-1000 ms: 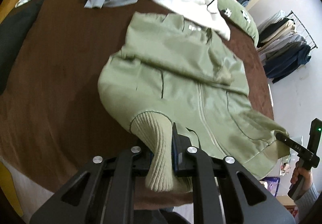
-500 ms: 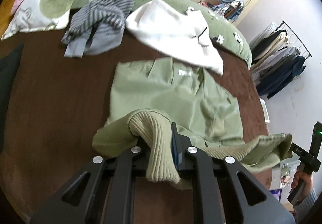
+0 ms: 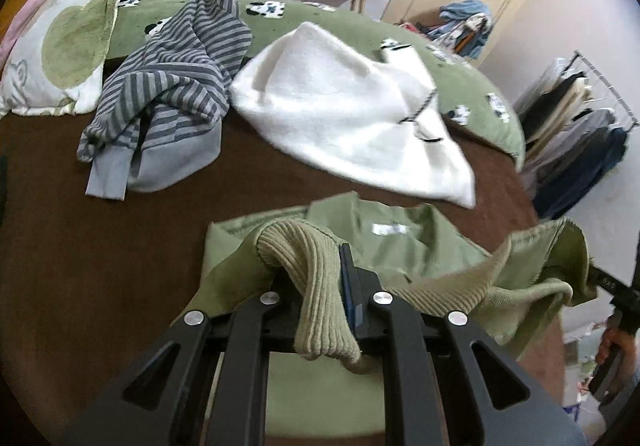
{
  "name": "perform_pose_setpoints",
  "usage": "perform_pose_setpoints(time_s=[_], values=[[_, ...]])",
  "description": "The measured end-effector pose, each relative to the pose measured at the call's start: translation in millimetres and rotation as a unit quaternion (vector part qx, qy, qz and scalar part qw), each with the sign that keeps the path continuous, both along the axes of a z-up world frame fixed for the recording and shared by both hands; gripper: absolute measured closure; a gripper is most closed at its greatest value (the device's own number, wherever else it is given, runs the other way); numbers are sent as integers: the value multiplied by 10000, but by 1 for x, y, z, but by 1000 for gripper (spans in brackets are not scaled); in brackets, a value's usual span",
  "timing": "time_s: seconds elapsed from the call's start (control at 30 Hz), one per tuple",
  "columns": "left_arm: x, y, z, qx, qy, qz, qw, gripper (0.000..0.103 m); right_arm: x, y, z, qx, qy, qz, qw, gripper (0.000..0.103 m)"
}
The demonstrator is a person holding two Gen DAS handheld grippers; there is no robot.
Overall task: Fold large clothes
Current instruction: 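Lift the hem with both grippers and fold it over toward the collar, then open both grippers and release the folded hem onto the jacket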
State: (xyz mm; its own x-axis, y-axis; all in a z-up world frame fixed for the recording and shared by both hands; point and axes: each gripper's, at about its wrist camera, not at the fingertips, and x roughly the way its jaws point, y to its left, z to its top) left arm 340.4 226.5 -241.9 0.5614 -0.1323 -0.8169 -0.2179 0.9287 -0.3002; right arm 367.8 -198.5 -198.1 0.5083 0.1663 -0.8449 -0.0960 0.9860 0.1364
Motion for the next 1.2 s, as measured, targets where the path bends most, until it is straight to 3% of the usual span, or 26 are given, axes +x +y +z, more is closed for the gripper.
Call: perform_pose_setpoints(time_s=[0.2,0.4,0.47,0.7,1.0,1.07,1.13,1.2], values=[[48,0,-68,207,285,-4,9994,87,52,4,-74,-10,152,186,9997,93],[68,-1,-129,409,511,62,9978,84,73,-4,-148,153,438,100,9989,93],[70,-1,-138,479,512,43,9975,83,71,-5,-159,203,450,114,9987,93],[68,-3,-140,587,476,-23,9971,82,75,-6,-162,272,510,194,9981,92],[77,4,-130,273,653,-59,9975,67,87,-1,-155,183,884,43,9959,85],[79,2,-126,250,655,-92,9975,60,89,-3,-153,347,961,-62,9947,81],[79,0,-120,269,580,-134,9979,39,90,-6,-150,493,1015,-141,9935,76],[79,-2,-109,362,433,-117,9983,28,91,-7,-145,572,1028,-166,9929,74]])
